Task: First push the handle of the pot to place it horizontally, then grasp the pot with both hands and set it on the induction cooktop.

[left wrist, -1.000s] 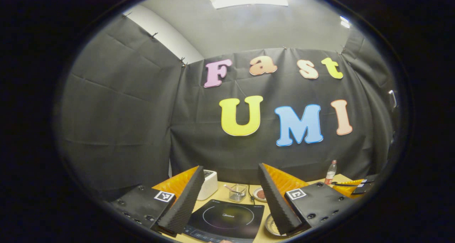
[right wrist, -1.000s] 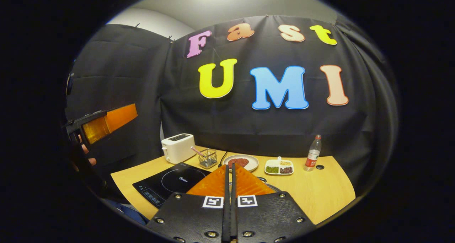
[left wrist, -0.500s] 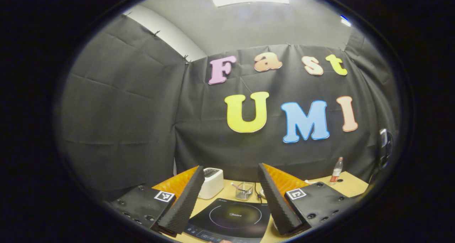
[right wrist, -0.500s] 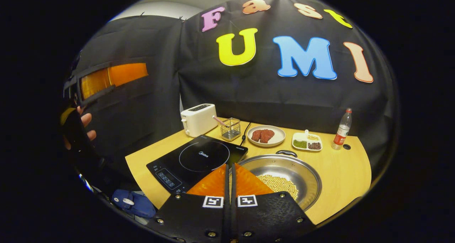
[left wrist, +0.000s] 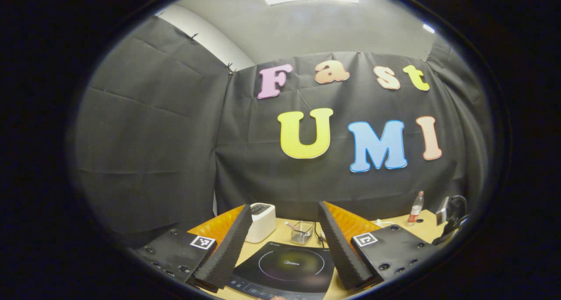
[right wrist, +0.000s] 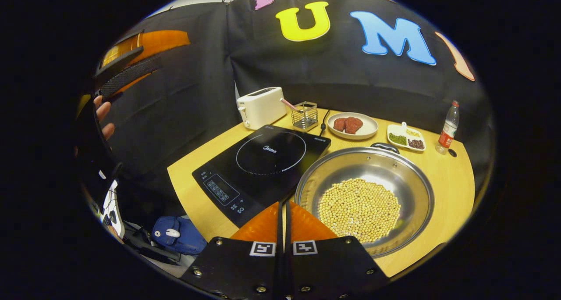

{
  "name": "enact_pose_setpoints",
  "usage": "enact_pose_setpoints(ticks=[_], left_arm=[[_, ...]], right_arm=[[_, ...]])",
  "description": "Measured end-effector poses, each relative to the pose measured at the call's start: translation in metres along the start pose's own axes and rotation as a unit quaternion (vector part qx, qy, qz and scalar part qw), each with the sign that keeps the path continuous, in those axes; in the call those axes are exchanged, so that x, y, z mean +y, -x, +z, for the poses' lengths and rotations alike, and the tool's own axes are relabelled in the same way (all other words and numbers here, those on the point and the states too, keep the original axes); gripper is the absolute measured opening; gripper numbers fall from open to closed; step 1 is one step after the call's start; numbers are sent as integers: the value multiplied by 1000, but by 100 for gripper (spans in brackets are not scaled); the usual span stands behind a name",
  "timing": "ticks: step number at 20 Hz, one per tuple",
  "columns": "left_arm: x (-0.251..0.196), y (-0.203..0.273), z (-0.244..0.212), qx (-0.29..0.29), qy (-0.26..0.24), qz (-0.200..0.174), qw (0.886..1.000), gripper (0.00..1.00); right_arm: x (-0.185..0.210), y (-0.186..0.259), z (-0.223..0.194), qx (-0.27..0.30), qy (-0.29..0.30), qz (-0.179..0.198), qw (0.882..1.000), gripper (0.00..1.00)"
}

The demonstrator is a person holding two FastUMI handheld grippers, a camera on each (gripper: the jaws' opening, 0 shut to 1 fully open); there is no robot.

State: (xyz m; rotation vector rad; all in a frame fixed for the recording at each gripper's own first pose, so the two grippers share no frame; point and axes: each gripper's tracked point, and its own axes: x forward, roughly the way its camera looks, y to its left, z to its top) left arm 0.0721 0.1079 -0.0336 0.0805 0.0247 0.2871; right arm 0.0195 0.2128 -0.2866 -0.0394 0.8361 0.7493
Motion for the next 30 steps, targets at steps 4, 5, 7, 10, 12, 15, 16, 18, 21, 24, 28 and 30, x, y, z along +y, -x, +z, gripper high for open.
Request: enact_pose_setpoints(ticks=[4,5,7,10,12,15,16,18,21,24,28,30], left_arm=[[3,0,-3,3,0,0,1000,100],[3,-1,-5,4,0,0,1000,100],[5,-3,-5,5,2,0,1000,100],[4,-3,-11,10,3,-2,1000,100],[2,-3,-13,13,6,-4,1000,100],[-1,-5,-14,14,6,-8,1000,100],[-3,-5,-14,15,7,-9,1000,100],[-6,-6,-16,15,9,-13,1000,100],[-10,-7,-14,15,10,-17,1000,100],[-17,-9,-15,15,11,-21,1000,98],[-28,-9,-16,18,15,-30,999,100],[-35,-11,-15,16,15,-36,999,100]], right_arm=[[1,-11,-29,51,-14,9,999,0],[2,-13,-34,60,-19,13,998,0],[4,-14,-42,75,-23,17,997,0],[3,-15,-55,91,-25,16,995,0],[1,-15,-61,100,-30,14,994,0],[1,-14,-66,107,-41,16,993,0],[0,-13,-65,107,-43,16,993,0],[0,-13,-66,109,-41,15,993,0],[0,-8,-68,114,-38,17,993,0],[0,-3,-77,120,-44,17,992,0],[-10,3,-80,122,-52,10,991,0],[-16,4,-81,122,-56,5,991,1]])
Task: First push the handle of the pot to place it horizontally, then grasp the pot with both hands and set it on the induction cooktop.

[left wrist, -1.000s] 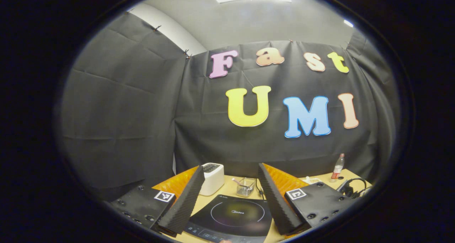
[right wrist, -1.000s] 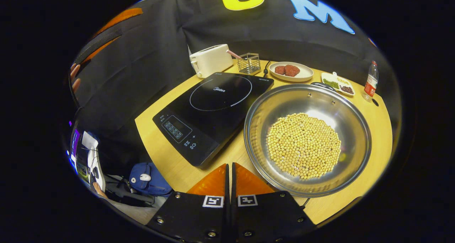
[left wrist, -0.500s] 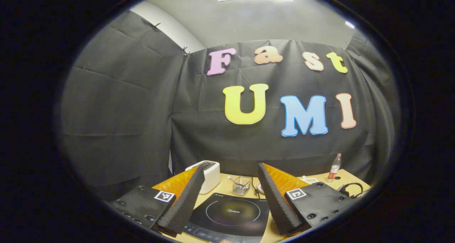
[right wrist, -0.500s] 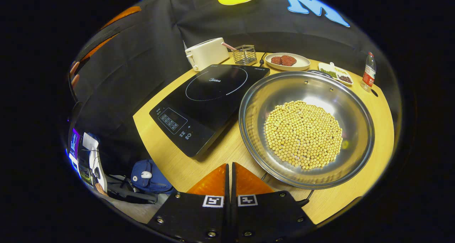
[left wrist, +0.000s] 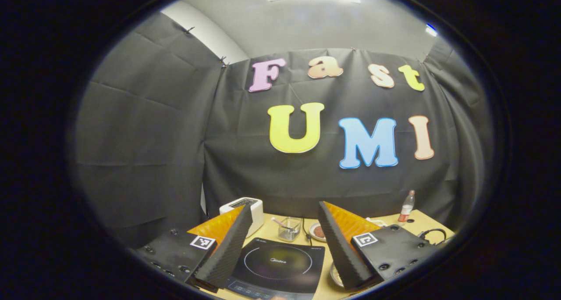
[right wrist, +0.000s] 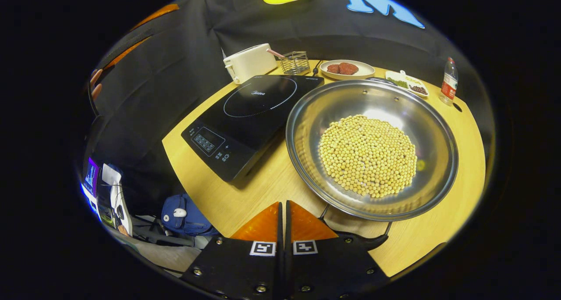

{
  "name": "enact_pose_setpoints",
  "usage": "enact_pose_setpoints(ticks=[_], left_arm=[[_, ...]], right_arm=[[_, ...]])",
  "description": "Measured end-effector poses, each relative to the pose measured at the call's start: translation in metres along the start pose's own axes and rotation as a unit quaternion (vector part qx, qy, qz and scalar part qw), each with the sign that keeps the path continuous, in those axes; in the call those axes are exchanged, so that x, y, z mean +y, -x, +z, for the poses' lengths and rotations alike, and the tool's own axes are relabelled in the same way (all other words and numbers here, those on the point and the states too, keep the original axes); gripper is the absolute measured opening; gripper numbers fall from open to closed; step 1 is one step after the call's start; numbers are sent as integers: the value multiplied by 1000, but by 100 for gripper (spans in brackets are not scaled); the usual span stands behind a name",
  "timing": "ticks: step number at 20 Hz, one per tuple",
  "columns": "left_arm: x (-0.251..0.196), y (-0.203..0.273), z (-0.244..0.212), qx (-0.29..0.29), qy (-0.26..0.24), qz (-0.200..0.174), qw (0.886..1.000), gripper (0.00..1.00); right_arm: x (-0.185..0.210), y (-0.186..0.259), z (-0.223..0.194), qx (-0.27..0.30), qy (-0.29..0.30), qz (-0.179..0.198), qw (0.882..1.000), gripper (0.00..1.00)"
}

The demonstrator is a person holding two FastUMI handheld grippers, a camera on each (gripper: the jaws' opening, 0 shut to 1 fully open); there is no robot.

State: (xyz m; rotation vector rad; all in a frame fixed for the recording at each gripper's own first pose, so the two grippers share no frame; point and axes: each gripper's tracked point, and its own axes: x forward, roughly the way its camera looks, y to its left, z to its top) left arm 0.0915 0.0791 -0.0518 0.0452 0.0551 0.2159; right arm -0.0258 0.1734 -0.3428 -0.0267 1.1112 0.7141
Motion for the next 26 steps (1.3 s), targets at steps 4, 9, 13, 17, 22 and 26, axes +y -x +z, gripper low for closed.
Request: enact_pose_setpoints(ticks=[4,9,13,17,22,26], left_arm=[[-11,-1,0,1,2,-12,1000,100],[-16,-3,-1,1,6,-18,1000,100],[-18,-3,-1,0,7,-20,1000,100],[-19,-4,1,-3,10,-21,1000,100],[-23,-7,-1,-1,13,-27,1000,93],[-32,-11,0,-2,13,-39,999,98]], right_arm=[[-8,3,-3,0,-3,-10,1000,1],[-13,5,-6,1,-5,-15,1000,0],[-18,7,-8,4,-1,-21,1000,1],[-25,10,-11,8,-1,-29,1000,0],[-38,15,-14,13,3,-49,999,0],[-51,19,-17,15,-7,-64,998,0]])
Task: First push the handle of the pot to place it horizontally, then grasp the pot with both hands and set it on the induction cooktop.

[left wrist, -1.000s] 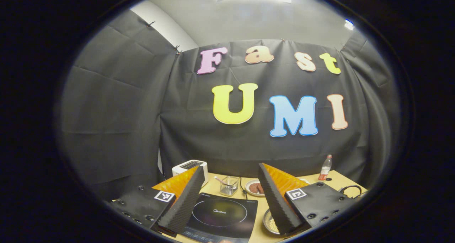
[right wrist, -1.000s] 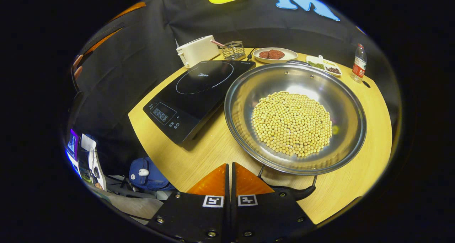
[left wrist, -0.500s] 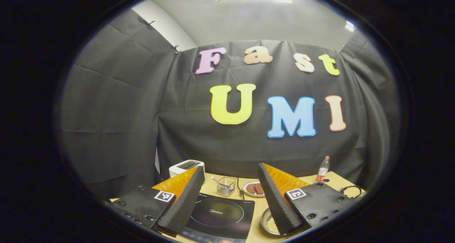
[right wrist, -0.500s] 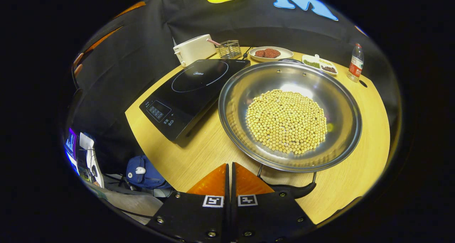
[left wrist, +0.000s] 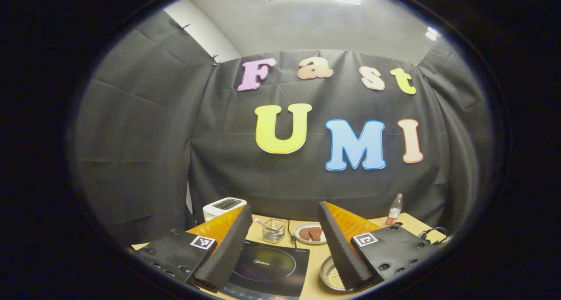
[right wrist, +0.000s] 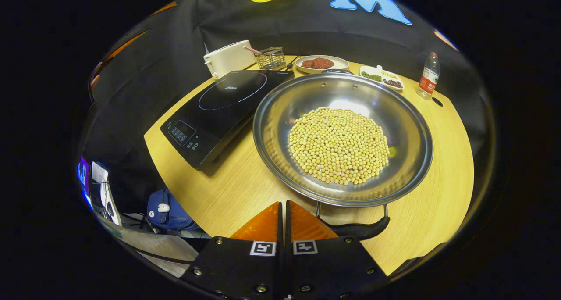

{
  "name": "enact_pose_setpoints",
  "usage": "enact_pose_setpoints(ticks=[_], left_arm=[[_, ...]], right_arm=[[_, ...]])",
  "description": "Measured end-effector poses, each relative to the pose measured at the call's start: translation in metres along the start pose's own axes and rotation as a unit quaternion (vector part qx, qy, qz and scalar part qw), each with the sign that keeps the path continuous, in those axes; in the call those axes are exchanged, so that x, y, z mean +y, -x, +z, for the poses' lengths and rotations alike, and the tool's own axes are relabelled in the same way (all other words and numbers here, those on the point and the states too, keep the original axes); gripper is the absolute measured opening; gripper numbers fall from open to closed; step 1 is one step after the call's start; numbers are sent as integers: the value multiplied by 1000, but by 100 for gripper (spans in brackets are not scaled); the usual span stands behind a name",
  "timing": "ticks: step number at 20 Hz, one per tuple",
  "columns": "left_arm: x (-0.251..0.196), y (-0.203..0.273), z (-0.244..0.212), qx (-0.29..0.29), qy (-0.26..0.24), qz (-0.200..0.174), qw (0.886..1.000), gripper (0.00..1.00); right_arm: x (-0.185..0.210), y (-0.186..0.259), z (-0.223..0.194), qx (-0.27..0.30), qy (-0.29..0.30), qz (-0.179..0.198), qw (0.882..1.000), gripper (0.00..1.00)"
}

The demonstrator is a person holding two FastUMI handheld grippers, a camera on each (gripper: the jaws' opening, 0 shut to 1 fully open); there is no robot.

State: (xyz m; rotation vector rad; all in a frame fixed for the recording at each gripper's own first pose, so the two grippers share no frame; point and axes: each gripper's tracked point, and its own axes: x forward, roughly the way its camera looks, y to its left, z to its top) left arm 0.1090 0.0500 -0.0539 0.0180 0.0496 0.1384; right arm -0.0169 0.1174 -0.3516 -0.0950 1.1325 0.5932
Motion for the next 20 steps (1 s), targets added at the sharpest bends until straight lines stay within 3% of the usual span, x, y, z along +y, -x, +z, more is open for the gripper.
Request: enact_pose_setpoints(ticks=[7,17,20], left_arm=[[-16,-11,0,0,3,-22,1000,100],[-32,-25,-6,5,10,-39,999,93],[-35,-28,-7,6,10,-42,999,100]], right_arm=[[-34,5,-4,5,-21,-37,999,1],[-79,11,-12,31,-21,-89,995,0],[-94,13,-15,48,-15,-109,993,1]])
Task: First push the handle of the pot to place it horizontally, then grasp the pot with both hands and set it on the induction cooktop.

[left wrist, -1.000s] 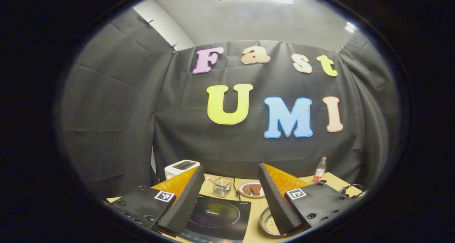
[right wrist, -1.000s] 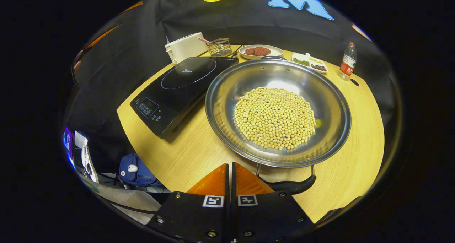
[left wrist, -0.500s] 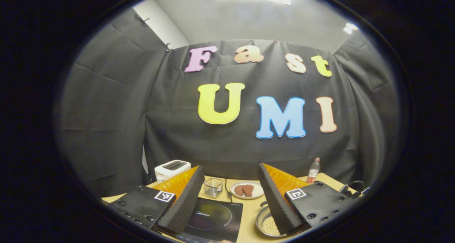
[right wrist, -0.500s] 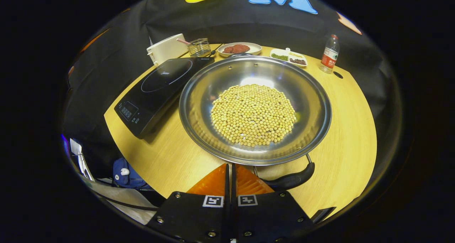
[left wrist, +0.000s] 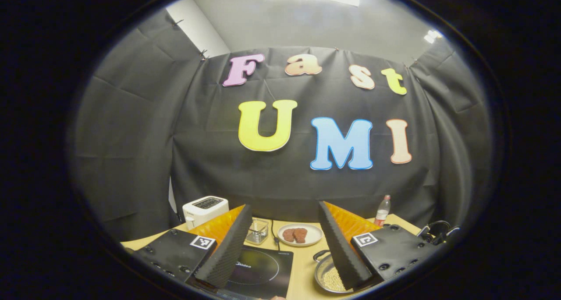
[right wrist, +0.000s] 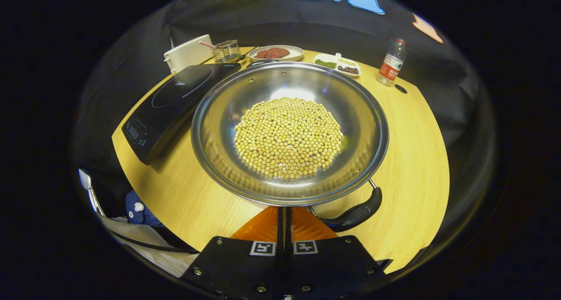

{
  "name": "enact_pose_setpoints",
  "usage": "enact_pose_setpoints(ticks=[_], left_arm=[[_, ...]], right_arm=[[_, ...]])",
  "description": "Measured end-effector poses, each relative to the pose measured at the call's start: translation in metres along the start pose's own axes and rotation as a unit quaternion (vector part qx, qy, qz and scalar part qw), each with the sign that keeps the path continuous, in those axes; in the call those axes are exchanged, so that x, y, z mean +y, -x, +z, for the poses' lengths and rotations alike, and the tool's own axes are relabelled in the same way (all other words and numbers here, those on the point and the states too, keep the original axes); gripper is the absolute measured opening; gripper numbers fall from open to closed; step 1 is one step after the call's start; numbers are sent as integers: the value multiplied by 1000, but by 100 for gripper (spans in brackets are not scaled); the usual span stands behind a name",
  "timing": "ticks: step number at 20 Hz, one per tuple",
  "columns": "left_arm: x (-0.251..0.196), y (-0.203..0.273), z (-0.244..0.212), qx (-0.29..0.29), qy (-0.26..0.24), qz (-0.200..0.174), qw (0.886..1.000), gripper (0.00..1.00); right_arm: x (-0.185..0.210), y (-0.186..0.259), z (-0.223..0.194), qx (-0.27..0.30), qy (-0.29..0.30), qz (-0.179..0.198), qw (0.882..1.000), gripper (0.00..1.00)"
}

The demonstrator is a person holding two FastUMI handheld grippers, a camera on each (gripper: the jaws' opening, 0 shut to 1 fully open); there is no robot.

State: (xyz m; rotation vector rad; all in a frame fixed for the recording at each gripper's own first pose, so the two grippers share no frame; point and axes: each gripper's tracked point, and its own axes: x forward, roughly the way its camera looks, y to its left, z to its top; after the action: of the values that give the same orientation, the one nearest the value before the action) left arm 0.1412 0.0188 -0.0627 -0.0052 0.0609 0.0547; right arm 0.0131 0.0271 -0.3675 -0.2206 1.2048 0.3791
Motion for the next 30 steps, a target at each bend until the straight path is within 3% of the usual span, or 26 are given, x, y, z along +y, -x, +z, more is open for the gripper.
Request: enact_pose_setpoints(ticks=[16,21,30], left_arm=[[15,-6,-6,7,1,10,1000,98],[18,-7,-12,12,-2,14,1000,98],[27,-12,-20,23,-4,27,999,98]], right_arm=[[-84,-8,7,35,-9,-104,994,1],[-112,-11,22,22,51,-152,987,1],[-122,-28,49,-2,121,-178,977,1]])
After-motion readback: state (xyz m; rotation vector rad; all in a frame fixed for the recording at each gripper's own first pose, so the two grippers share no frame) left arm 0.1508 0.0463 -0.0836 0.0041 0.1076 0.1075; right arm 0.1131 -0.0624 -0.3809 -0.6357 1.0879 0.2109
